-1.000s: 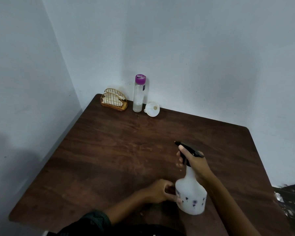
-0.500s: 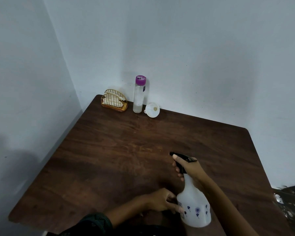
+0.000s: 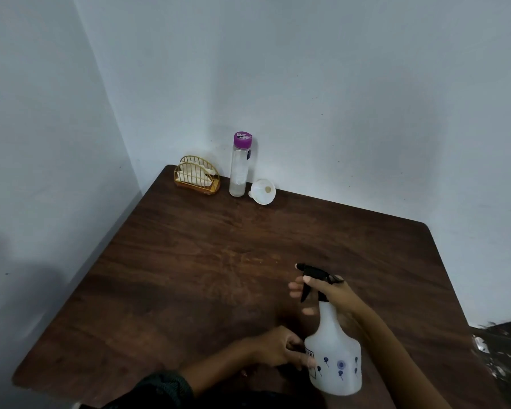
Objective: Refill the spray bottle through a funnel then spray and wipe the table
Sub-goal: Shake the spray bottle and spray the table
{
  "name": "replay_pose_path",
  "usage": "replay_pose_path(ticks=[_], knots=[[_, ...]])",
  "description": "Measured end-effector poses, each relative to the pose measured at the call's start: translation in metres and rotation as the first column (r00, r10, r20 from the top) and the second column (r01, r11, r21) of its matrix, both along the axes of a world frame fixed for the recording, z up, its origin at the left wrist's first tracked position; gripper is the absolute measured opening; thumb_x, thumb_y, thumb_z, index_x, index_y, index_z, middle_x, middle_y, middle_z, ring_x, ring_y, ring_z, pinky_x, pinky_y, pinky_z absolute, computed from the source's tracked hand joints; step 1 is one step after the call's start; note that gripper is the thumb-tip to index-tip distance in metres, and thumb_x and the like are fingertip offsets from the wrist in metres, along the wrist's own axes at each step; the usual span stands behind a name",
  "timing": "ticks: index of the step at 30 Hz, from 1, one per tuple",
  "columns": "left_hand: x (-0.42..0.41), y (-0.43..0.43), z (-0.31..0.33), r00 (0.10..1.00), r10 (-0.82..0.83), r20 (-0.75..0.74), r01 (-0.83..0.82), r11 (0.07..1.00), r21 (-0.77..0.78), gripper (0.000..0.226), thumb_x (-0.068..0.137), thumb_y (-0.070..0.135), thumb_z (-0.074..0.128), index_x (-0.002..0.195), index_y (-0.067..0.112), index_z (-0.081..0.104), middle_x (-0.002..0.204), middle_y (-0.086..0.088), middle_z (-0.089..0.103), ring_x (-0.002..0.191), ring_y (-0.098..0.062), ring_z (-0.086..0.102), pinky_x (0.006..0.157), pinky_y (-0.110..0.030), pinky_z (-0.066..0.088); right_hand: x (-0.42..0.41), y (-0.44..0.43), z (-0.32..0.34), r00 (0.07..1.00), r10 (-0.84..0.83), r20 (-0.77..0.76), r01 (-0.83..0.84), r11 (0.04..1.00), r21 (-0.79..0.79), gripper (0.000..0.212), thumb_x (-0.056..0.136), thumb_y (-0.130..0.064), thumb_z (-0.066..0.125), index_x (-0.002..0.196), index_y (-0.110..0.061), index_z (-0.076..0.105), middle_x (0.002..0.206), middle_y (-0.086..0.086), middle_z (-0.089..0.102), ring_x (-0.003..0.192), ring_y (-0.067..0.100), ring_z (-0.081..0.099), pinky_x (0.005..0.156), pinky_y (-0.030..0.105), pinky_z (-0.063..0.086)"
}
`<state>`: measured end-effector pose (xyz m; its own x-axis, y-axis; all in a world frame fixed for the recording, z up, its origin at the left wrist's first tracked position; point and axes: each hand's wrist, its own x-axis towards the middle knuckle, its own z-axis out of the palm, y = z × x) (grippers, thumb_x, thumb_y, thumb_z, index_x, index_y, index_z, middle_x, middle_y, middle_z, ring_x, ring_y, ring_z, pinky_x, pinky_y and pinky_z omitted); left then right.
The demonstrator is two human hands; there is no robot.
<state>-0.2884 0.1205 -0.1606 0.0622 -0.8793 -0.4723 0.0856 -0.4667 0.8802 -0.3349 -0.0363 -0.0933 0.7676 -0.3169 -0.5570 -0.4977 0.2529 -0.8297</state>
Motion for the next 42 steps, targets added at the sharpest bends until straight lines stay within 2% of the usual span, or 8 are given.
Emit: replay_pose_path(ticks=[6,11,16,21,26,31,36,42], knots=[[0.000,0.003,-0.002,1.000,-0.001,0.027,0.002,1.000,-0.011,0.038,0.085,0.031,0.068,0.107,0.000,0.067,0.083,0.011,0.066,0.079,-0.002,0.060,0.084,-0.027,0.047,0.001,0.007,-0.007,0.988,-0.131,-0.084,0.121,0.986,-0.113,0.029,0.087,-0.031,0.065,0.085,-0.002,0.067,0.061,0.007,0.057,0.050,0.016,0.052,0.045,0.025,0.042],[0.001,0.001,0.000,1.000,0.015,0.006,-0.015,1.000,0.003,0.037,0.084,0.031,0.069,0.108,0.003,0.067,0.080,0.015,0.067,0.078,0.000,0.061,0.080,-0.018,0.048,-0.004,-0.002,-0.006,0.997,-0.074,0.016,0.074,0.997,-0.011,0.024,0.090,-0.021,0.060,0.102,-0.001,0.066,0.092,0.018,0.072,0.085,0.030,0.071,0.061,0.035,0.055],[-0.002,0.000,-0.002,0.999,-0.016,0.033,0.016,1.000,0.015,0.037,0.083,0.036,0.070,0.102,0.004,0.069,0.079,0.011,0.065,0.071,0.001,0.058,0.075,-0.017,0.045,-0.004,0.002,-0.009,0.985,-0.144,-0.099,0.139,0.989,-0.055,0.030,0.085,-0.032,0.067,0.087,-0.002,0.068,0.061,0.007,0.057,0.049,0.016,0.052,0.045,0.025,0.042],[0.000,0.001,-0.004,0.997,-0.031,0.074,0.030,0.999,0.012,0.042,0.079,0.043,0.071,0.100,0.006,0.069,0.087,0.002,0.067,0.079,-0.006,0.058,0.079,-0.026,0.046,-0.007,-0.003,-0.008,0.999,-0.044,-0.002,0.044,0.997,0.067,0.027,0.090,-0.022,0.059,0.102,0.000,0.066,0.095,0.018,0.072,0.087,0.031,0.070,0.067,0.038,0.058],[-0.002,0.001,-0.006,0.997,-0.027,0.077,0.027,1.000,0.003,0.049,0.079,0.045,0.070,0.104,0.003,0.068,0.090,-0.001,0.067,0.088,-0.013,0.059,0.089,-0.033,0.047,-0.004,0.001,-0.010,0.987,-0.124,-0.106,0.116,0.990,-0.077,0.029,0.085,-0.033,0.067,0.079,-0.004,0.067,0.065,0.009,0.058,0.052,0.017,0.054,0.046,0.026,0.043],[0.002,0.001,-0.007,0.996,-0.014,0.088,0.013,1.000,0.003,0.043,0.083,0.038,0.069,0.107,0.003,0.066,0.101,-0.009,0.066,0.091,-0.013,0.059,0.093,-0.035,0.048,-0.006,-0.002,-0.005,0.998,-0.032,0.046,0.031,0.999,0.019,0.020,0.092,-0.016,0.058,0.104,-0.002,0.066,0.097,0.018,0.072,0.088,0.027,0.071,0.060,0.035,0.057],[-0.001,0.001,-0.004,0.995,-0.005,0.096,0.007,1.000,-0.023,0.043,0.085,0.038,0.066,0.112,0.005,0.065,0.092,0.002,0.066,0.085,-0.009,0.059,0.083,-0.030,0.049,-0.003,0.006,-0.010,0.973,-0.222,0.069,0.231,0.953,-0.196,0.019,0.089,-0.020,0.063,0.081,-0.003,0.065,0.060,0.009,0.057,0.049,0.015,0.052,0.044,0.023,0.044],[-0.003,-0.007,0.004,0.996,0.000,0.091,0.003,0.999,-0.034,0.040,0.091,0.036,0.059,0.123,0.013,0.058,0.109,0.003,0.062,0.080,-0.002,0.058,0.070,-0.020,0.045,-0.007,-0.006,-0.004,0.984,-0.139,0.108,0.155,0.976,-0.151,0.018,0.091,-0.016,0.059,0.102,-0.003,0.065,0.090,0.015,0.073,0.083,0.030,0.070,0.061,0.037,0.057]])
